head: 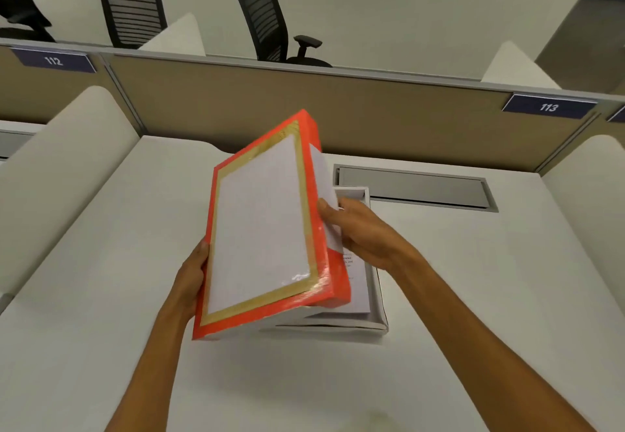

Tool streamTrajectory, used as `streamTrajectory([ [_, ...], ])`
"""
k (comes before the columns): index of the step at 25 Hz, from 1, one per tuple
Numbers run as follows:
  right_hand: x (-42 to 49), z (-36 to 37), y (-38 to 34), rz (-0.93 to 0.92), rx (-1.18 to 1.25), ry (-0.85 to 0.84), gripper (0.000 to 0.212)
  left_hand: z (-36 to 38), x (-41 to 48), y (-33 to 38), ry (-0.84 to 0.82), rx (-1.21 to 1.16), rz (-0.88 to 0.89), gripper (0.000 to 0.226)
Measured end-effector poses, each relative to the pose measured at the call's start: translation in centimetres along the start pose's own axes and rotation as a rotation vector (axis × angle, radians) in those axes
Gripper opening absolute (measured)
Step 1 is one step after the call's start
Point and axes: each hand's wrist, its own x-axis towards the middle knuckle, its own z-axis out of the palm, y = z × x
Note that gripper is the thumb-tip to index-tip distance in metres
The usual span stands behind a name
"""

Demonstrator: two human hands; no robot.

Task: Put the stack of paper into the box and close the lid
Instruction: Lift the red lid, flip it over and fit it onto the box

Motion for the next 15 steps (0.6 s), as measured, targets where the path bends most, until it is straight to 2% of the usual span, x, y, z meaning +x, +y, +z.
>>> streamTrajectory([
  [3, -0.3, -1.9, 2.3, 0.019, -0.302, 0.293, 0.057, 2.4, 0.4, 0.5, -0.001, 0.158, 0.140, 0.043],
  [6, 0.0, -3.9, 5.2, 0.039, -0.476, 0.499, 0.057, 4.8, 1.2, 0.0, 0.007, 0.311, 0.220, 0.050],
  [9, 0.5, -5.8, 8.3, 0.062, -0.548, 0.569, 0.056, 6.6, 2.3, -1.3, 0.022, 0.482, 0.273, 0.053],
  [13, 0.6, -7.7, 11.7, 0.128, -0.539, 0.611, 0.061, 8.2, 3.1, -2.6, 0.032, 0.626, 0.348, 0.040],
  [15, 0.6, -8.3, 13.2, 0.133, -0.525, 0.636, 0.059, 8.6, 3.9, -3.3, 0.052, 0.694, 0.341, 0.051],
])
